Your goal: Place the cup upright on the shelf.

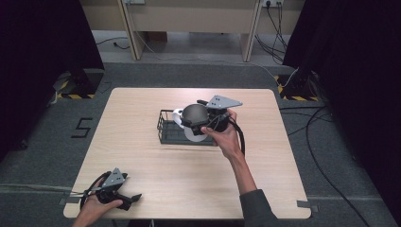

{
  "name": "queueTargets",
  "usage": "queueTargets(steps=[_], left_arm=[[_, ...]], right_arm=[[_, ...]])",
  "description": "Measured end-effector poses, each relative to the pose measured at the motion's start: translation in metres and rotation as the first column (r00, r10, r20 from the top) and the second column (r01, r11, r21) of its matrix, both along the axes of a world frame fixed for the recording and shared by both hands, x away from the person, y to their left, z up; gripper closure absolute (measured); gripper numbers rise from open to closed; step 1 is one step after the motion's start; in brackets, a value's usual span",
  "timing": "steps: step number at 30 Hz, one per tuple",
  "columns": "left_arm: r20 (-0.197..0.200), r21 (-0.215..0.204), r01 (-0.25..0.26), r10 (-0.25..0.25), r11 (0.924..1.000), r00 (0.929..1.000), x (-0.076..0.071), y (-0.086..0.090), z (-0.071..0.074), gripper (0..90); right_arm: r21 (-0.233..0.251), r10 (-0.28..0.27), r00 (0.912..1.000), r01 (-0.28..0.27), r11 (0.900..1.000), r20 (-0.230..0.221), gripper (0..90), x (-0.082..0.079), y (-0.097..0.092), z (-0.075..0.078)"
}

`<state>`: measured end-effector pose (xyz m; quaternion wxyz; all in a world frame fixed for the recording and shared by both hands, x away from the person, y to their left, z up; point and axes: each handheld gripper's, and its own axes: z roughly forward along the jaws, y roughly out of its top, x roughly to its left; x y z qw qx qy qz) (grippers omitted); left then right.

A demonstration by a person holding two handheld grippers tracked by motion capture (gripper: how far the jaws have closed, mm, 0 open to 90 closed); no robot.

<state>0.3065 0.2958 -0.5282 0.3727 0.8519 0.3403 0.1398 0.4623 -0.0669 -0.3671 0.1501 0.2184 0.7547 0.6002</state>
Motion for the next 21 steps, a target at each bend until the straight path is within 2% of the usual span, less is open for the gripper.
queueTargets(steps=[10,21], left_arm=[[-0.002,-0.001,0.000,0.000,1.0000,1.0000,0.000,0.000,0.000,0.0],[0.002,-0.001,0.000,0.000,1.0000,1.0000,0.000,0.000,0.000,0.1]], right_arm=[[-0.017,-0.016,0.9999,0.016,0.9997,0.000,6.5,0.019,0.001,0.004],[-0.040,-0.037,0.9993,0.037,0.9985,-0.009,6.5,0.045,0.005,-0.006]])
